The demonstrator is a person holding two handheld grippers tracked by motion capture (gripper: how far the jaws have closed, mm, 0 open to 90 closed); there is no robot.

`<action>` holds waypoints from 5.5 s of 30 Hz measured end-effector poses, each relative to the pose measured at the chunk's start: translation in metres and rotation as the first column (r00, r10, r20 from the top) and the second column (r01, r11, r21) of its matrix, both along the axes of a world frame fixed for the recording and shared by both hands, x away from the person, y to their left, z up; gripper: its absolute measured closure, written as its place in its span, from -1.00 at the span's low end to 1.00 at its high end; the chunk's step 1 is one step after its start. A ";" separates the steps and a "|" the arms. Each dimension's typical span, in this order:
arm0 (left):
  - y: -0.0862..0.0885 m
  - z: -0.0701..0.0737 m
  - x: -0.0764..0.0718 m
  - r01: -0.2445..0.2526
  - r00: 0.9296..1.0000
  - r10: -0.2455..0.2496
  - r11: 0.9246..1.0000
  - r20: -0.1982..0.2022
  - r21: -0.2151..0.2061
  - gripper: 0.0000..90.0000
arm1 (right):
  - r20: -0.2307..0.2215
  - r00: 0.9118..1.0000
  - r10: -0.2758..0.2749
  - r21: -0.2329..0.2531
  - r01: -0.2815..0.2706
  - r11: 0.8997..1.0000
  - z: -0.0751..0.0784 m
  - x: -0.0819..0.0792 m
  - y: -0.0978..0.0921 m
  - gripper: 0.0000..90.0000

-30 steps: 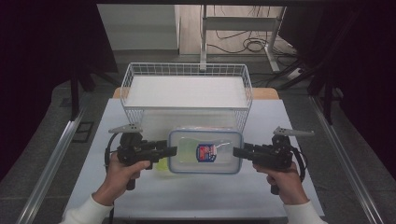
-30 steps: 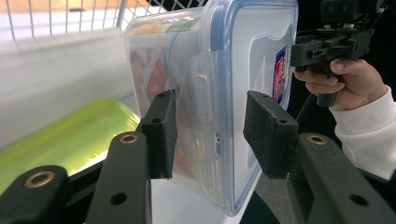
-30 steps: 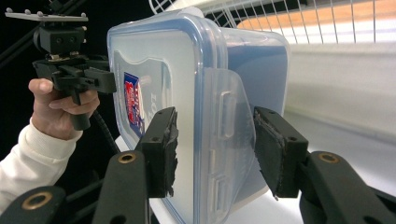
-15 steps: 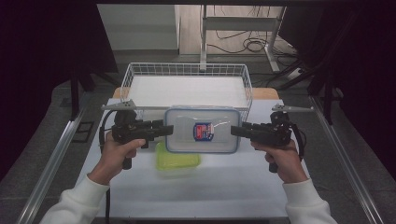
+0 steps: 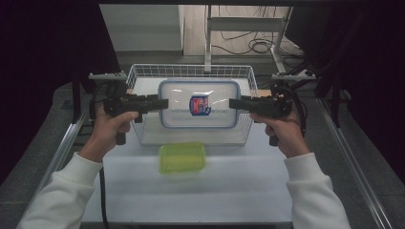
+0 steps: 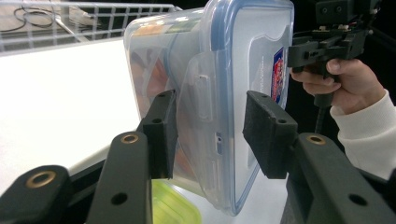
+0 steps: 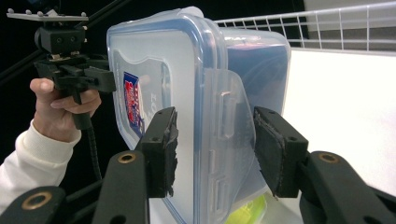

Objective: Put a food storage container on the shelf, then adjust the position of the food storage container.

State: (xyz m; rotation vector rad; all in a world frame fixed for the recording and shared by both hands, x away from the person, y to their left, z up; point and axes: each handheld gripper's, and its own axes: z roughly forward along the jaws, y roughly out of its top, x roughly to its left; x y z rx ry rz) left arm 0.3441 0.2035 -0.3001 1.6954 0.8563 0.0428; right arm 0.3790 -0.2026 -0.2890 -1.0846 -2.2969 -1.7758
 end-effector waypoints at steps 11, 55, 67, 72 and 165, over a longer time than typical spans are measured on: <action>0.022 -0.002 0.041 -0.005 1.000 0.005 1.000 -0.026 -0.007 0.23 | -0.040 0.999 0.006 -0.002 -0.006 1.000 0.000 0.046 0.023 0.13; 0.005 -0.023 0.087 -0.194 0.973 0.198 0.980 -0.122 0.043 -0.46 | -0.163 0.952 -0.258 -0.046 0.254 0.966 -0.006 0.088 0.031 -0.15; 0.008 -0.017 0.037 -0.146 0.984 0.149 0.988 -0.093 0.042 -0.48 | -0.047 0.997 -0.065 -0.115 0.059 0.992 -0.018 0.040 0.020 0.95; 0.005 -0.025 0.023 -0.128 0.988 0.133 0.990 -0.081 0.060 -0.48 | -0.033 0.999 -0.017 -0.184 0.011 0.983 -0.031 0.034 0.039 0.97; -0.012 -0.162 -0.059 -0.072 0.983 0.122 0.946 -0.140 0.317 -0.14 | -0.127 0.992 -0.007 -0.259 -0.026 0.965 -0.164 -0.050 -0.007 -0.25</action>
